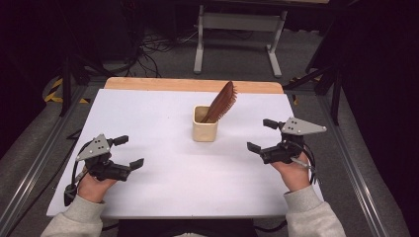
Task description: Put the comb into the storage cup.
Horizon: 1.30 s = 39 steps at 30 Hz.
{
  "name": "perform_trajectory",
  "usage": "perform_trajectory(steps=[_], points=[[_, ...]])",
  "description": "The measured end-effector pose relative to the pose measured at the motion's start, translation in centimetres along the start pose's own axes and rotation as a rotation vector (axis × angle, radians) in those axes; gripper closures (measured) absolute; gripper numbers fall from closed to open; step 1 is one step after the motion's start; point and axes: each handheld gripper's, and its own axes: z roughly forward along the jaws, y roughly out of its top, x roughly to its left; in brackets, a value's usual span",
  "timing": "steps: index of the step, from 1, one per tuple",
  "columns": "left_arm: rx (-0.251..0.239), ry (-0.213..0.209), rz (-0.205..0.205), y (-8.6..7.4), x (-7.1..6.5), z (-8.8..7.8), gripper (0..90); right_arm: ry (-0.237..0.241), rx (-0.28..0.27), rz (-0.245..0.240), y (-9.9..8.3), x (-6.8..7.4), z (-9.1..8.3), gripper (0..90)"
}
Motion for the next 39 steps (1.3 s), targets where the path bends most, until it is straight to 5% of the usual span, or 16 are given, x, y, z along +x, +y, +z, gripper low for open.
perform_trajectory(steps=[23, 39], points=[[-0.013, 0.002, -0.017, -1.6, 0.2, -0.2, 2.2, 0.041, 0.009, 0.068, -8.7, 0.8, 1.3, 0.3], [-0.028, 0.022, -0.055, -3.1, 0.6, 0.1, 2.2, 0.036, 0.031, 0.083, -10.3, 0.9, 2.1, 0.2]])
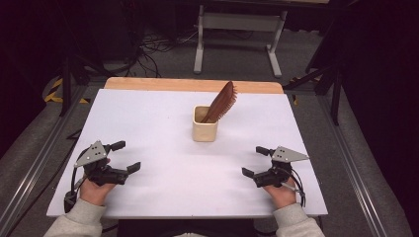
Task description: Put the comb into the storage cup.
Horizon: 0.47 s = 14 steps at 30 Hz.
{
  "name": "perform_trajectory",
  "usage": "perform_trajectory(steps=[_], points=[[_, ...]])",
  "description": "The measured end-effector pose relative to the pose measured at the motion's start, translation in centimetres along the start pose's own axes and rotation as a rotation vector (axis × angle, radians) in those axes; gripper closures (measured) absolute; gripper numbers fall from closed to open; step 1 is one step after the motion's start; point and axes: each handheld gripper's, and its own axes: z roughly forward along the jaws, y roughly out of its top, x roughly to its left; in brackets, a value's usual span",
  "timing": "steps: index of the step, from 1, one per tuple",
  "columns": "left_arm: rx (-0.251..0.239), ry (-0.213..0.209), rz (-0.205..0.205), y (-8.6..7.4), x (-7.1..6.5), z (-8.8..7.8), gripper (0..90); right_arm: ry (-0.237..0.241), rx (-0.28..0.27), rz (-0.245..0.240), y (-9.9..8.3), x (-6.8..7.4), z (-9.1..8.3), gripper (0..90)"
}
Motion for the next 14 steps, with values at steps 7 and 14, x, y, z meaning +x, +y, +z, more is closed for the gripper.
perform_trajectory(steps=[7, 14], points=[[0.015, 0.025, -0.003, -0.02, 0.13, -0.01, 1.8, -0.014, -0.012, -0.008, 0.04, 0.18, -0.22, 0.2], [0.04, 0.057, 0.017, -0.09, 0.22, -0.03, 0.8, -0.029, -0.021, 0.004, 0.03, 0.11, -0.51, 0.3]])
